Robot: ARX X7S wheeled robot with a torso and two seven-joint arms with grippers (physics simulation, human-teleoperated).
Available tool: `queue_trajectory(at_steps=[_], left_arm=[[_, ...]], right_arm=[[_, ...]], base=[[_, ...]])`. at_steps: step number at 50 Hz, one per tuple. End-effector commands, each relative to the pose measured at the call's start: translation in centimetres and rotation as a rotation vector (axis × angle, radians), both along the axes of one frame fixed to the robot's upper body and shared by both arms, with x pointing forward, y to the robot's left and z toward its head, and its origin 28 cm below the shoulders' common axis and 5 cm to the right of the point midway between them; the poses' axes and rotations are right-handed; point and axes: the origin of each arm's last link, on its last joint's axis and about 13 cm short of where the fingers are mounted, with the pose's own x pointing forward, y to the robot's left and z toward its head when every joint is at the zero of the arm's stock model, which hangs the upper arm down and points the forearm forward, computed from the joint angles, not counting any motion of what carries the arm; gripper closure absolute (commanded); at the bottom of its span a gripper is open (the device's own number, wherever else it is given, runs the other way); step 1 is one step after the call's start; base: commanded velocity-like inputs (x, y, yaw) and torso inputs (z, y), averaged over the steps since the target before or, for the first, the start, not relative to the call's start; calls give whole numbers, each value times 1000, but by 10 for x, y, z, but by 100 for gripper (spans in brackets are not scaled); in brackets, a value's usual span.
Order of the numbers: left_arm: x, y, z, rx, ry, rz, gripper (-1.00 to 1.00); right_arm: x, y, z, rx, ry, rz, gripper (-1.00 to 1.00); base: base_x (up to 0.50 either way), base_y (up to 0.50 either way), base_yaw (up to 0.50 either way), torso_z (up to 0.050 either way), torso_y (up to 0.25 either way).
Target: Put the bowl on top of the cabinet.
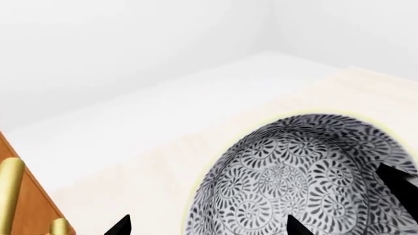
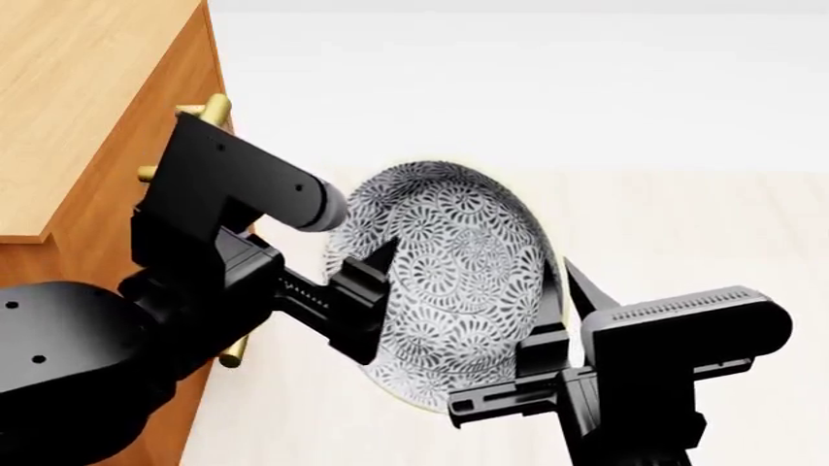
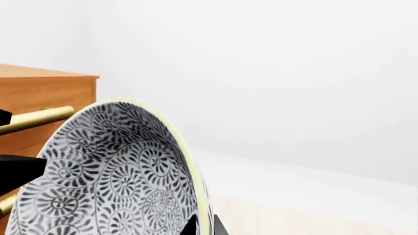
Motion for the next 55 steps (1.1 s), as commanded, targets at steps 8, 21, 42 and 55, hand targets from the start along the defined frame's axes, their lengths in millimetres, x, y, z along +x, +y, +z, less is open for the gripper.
queue_trajectory(at_steps=[8, 21, 42, 55], left_arm=[[14, -4, -12, -8, 38, -3, -100], [26, -4, -21, -8, 65, 16, -100], [35, -2, -31, -8, 78, 25, -100], [41, -3, -39, -10, 100, 23, -100]], right_arm=[[-1, 0, 3, -26, -29, -4, 100], [-3, 0, 5, -35, -33, -4, 100], [-3, 0, 5, -45, -30, -12, 100], [-3, 0, 5, -50, -30, -11, 100]], base=[[0, 0, 0, 0, 1], [0, 0, 0, 0, 0], [0, 0, 0, 0, 0], [0, 0, 0, 0, 1]])
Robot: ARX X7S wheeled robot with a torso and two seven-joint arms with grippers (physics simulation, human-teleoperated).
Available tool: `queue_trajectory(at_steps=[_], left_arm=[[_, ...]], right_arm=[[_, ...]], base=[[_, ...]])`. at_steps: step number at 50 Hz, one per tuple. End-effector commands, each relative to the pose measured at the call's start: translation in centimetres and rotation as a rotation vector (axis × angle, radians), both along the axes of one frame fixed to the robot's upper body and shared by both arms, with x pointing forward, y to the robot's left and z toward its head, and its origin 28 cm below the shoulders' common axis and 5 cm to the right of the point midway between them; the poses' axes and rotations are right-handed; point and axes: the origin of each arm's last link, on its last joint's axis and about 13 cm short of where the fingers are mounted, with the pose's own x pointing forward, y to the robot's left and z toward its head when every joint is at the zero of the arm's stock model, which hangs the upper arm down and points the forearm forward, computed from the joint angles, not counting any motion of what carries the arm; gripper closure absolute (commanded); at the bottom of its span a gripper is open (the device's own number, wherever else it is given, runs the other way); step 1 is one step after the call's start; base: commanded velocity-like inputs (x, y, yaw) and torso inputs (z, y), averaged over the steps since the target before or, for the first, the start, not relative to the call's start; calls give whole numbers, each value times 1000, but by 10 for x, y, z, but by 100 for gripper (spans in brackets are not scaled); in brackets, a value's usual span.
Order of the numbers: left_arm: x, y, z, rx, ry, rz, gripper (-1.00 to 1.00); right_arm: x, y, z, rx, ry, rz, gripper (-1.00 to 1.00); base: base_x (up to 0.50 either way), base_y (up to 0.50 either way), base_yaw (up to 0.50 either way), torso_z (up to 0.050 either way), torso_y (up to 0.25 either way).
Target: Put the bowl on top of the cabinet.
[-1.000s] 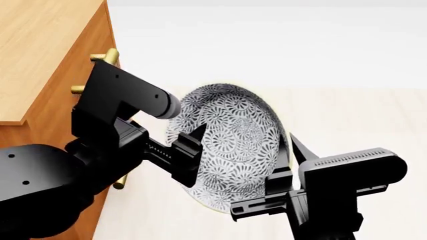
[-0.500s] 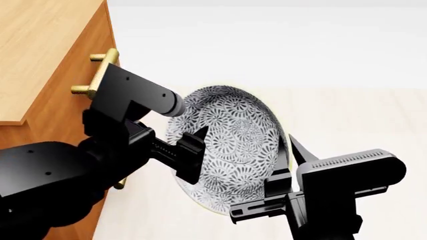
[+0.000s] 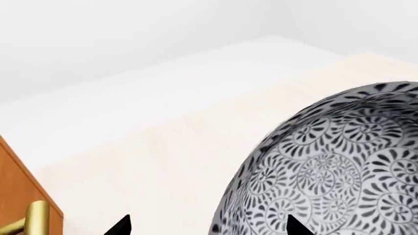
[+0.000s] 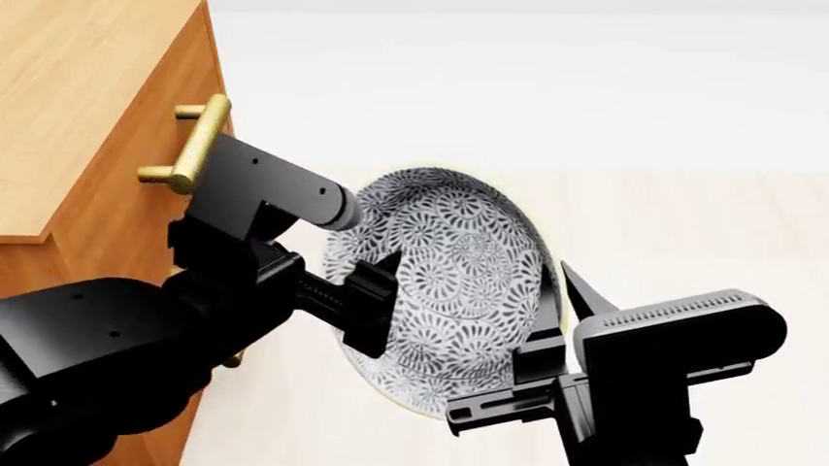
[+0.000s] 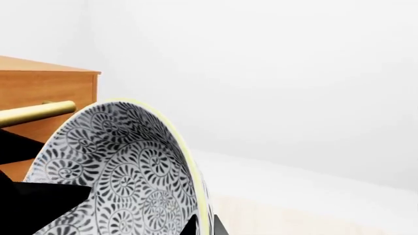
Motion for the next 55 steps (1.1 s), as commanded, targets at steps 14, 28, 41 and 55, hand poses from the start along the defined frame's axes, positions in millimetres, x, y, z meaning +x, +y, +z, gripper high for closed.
queue_trajectory(at_steps=[14, 28, 41, 55], left_arm=[[5, 1, -9, -7, 14, 8, 100], [0, 0, -9, 11, -5, 6, 100], [-16, -5, 12, 39, -84, -16, 100], [-18, -7, 18, 37, -103, -4, 100]], right_arm=[[2, -1, 2, -17, -24, -9, 100], [3, 0, 1, -19, -17, -13, 100], [1, -3, 6, -7, -19, -45, -100], [-1, -4, 3, -13, -1, -38, -100]], base=[[0, 0, 0, 0, 0], [0, 0, 0, 0, 1], [0, 0, 0, 1, 1], [0, 0, 0, 0, 0]])
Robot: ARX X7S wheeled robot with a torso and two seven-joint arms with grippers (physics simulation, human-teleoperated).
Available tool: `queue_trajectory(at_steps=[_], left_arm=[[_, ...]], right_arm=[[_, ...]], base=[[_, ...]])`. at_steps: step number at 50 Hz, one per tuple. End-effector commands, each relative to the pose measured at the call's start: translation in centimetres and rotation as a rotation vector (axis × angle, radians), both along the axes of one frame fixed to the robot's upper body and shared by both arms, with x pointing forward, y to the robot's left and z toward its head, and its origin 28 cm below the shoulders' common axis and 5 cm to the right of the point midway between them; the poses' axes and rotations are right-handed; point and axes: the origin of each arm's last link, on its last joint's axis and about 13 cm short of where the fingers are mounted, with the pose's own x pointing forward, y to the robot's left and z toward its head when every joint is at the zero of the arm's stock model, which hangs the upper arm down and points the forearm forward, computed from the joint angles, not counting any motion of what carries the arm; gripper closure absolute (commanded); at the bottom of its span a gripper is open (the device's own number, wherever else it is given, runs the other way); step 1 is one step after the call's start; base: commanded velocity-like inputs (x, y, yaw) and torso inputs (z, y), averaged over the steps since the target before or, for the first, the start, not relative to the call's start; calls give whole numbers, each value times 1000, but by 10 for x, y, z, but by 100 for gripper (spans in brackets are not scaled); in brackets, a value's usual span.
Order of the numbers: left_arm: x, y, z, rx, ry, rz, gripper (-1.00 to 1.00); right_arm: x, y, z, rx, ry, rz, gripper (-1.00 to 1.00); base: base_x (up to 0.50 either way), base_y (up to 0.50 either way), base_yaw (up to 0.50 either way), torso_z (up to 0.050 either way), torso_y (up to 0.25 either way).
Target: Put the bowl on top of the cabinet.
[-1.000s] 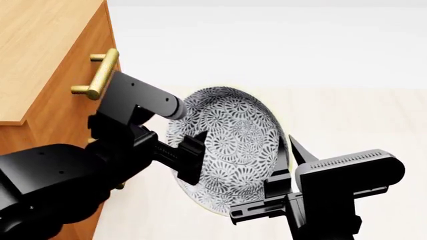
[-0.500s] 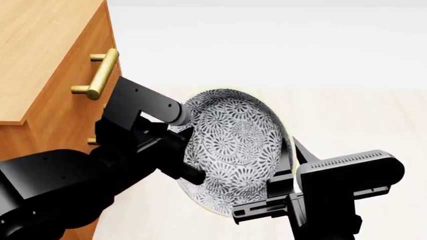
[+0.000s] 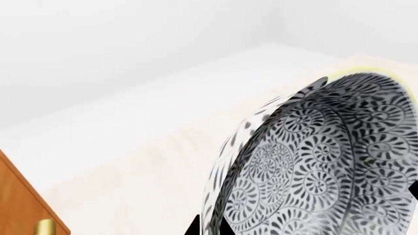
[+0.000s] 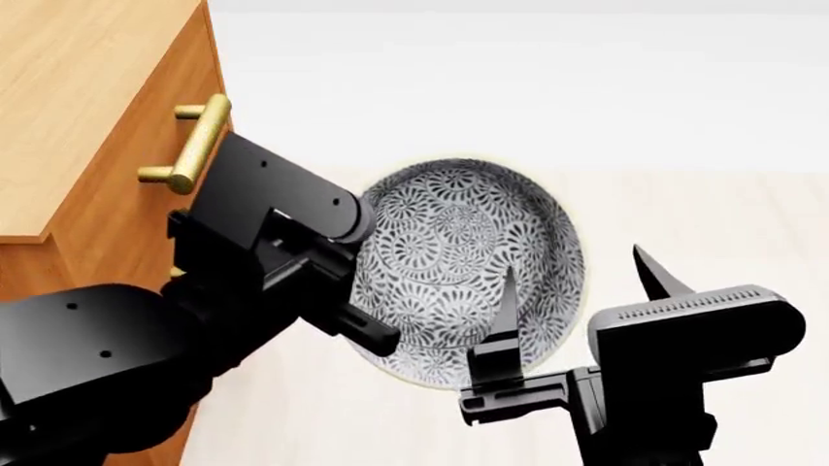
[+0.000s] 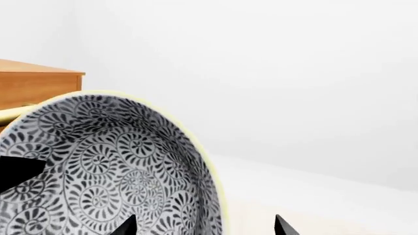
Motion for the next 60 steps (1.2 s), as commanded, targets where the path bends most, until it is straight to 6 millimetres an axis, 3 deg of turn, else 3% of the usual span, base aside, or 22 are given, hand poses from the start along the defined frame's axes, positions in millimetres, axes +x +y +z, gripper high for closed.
queue_trajectory(at_steps=[1, 13, 20, 25, 37, 50, 60], left_arm=[[-1, 0, 6, -1, -31, 20, 100], [1, 1, 7, 0, -55, 23, 100], [-2, -3, 10, 27, -107, 15, 100], [-3, -5, 10, 49, -114, 21, 100], [3, -5, 27, 113, -301, 214, 100], [-2, 0, 53, 103, -256, 177, 100], [-16, -1, 74, 155, -258, 188, 100]], right_arm=[[-1, -1, 0, -8, 9, 3, -100], [-7, -6, -1, 23, -6, -5, -100], [-28, -18, 4, 63, -53, -30, -100], [-32, -20, 3, 69, -61, -34, -100], [-60, -32, -9, 157, -130, -63, -100], [-90, -39, -34, 260, -216, -97, -100], [-95, -45, -75, 425, -258, -129, -100]], base=[[0, 0, 0, 0, 0], [0, 0, 0, 0, 1], [0, 0, 0, 0, 0], [0, 0, 0, 0, 0], [0, 0, 0, 0, 1], [0, 0, 0, 0, 0], [0, 0, 0, 1, 1]])
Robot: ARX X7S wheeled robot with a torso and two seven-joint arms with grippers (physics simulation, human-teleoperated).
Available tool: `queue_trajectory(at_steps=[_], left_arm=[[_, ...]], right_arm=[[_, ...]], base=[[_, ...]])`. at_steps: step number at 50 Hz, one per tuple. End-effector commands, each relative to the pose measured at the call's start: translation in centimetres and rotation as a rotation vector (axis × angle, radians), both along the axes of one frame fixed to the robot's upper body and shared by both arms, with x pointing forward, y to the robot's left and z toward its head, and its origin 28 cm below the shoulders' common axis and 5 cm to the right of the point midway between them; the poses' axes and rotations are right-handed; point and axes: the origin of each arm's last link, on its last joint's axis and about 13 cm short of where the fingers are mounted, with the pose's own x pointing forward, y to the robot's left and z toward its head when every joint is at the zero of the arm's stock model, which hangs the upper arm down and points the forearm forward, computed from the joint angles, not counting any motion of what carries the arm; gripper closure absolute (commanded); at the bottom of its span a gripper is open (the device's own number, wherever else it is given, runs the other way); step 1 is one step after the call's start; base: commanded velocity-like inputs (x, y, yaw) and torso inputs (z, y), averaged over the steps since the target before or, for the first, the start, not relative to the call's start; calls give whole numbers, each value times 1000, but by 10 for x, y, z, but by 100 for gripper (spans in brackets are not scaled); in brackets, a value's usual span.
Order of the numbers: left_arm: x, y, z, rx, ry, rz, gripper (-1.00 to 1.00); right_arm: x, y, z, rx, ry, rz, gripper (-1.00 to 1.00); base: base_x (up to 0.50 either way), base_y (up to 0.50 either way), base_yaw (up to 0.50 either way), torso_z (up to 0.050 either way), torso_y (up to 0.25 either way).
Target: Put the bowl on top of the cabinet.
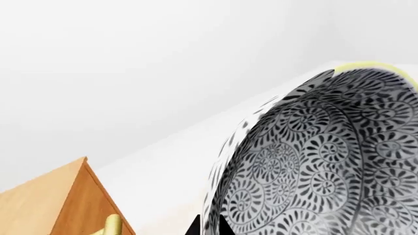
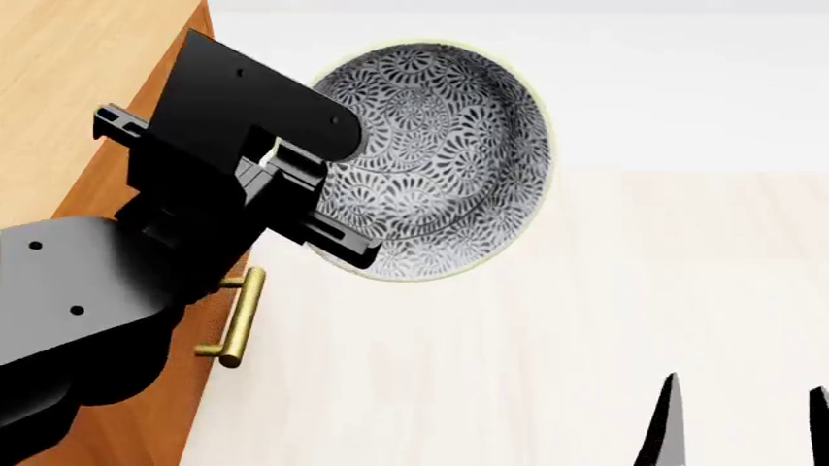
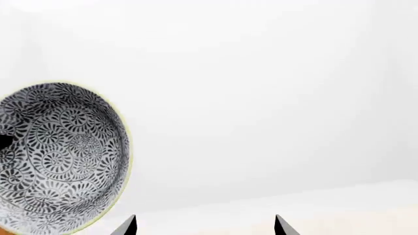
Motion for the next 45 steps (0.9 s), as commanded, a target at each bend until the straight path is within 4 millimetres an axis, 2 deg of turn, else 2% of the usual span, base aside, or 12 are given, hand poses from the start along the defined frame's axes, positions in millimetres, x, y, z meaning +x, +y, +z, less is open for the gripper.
queue_trajectory(at_steps=[1, 8, 13, 17, 23, 34, 37, 38, 45], left_arm=[[-12, 2, 26, 32, -21, 22, 100], [-26, 0, 43, 63, -42, 24, 100], [-30, -2, 47, 63, -39, 22, 100], [-37, -8, 59, 79, -32, 15, 100], [-39, -12, 70, 89, -45, 13, 100], [-32, -7, 114, -36, 19, 19, 100], [-32, -7, 114, -36, 19, 19, 100], [-29, -5, 120, -68, 47, 20, 100], [-26, 1, 131, -137, 69, 62, 100]], right_arm=[[-11, -6, -38, 132, -47, -36, -100], [-8, -10, -60, 201, -35, -40, -100], [-8, -13, -64, 221, -36, -36, -100], [-8, -17, -78, 257, -38, -41, -100], [-11, -19, -74, 247, -48, -52, -100], [-11, -17, -73, 228, -41, -59, -100], [-11, -17, -73, 228, -41, -59, -100], [-11, -16, -73, 224, -39, -60, -100], [-10, -16, -74, 224, -34, -54, -100]], base=[[0, 0, 0, 0, 0], [0, 0, 0, 0, 0], [0, 0, 0, 0, 0], [0, 0, 0, 0, 0], [0, 0, 0, 0, 2], [0, 0, 0, 0, 0], [0, 0, 0, 0, 0], [0, 0, 0, 0, 0], [0, 0, 0, 0, 1]])
